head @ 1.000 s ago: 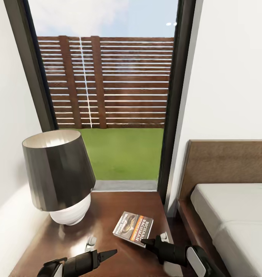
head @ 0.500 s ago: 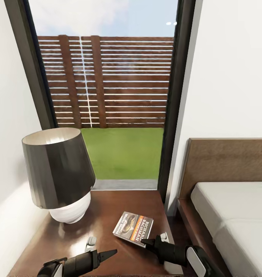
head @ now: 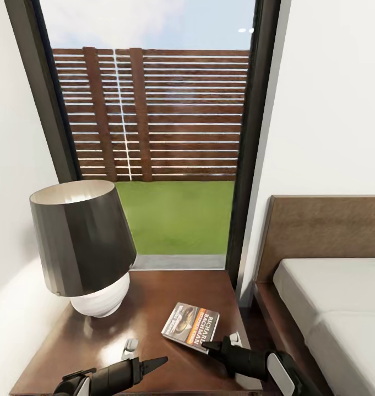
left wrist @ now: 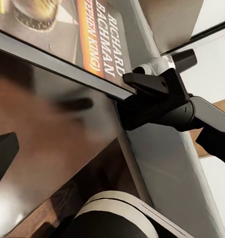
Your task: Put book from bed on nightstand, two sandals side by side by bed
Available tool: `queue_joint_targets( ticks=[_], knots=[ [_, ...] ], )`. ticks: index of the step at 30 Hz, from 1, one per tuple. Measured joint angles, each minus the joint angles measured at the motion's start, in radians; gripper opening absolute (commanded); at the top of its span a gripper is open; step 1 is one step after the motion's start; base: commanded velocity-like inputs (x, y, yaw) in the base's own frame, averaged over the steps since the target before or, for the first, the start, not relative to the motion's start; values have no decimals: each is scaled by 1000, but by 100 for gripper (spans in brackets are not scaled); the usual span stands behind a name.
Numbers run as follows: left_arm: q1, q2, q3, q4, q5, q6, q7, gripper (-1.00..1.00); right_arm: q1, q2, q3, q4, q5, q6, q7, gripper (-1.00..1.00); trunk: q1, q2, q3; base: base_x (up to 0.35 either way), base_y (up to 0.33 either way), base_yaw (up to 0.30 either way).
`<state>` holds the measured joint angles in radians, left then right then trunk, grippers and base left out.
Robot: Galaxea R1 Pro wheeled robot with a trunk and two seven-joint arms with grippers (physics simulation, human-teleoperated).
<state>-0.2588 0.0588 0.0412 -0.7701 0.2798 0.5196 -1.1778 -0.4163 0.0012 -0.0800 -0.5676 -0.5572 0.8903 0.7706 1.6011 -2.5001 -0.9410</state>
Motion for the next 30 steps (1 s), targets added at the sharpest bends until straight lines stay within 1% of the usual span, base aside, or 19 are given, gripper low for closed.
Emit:
queue_joint_targets(
  ticks=[30],
  knots=[
    [0, 1, 0, 0, 0, 0, 0, 100, 1, -2, 0, 0, -3, 2, 1, -100, 0, 0, 0, 0, 0, 0]
  ],
)
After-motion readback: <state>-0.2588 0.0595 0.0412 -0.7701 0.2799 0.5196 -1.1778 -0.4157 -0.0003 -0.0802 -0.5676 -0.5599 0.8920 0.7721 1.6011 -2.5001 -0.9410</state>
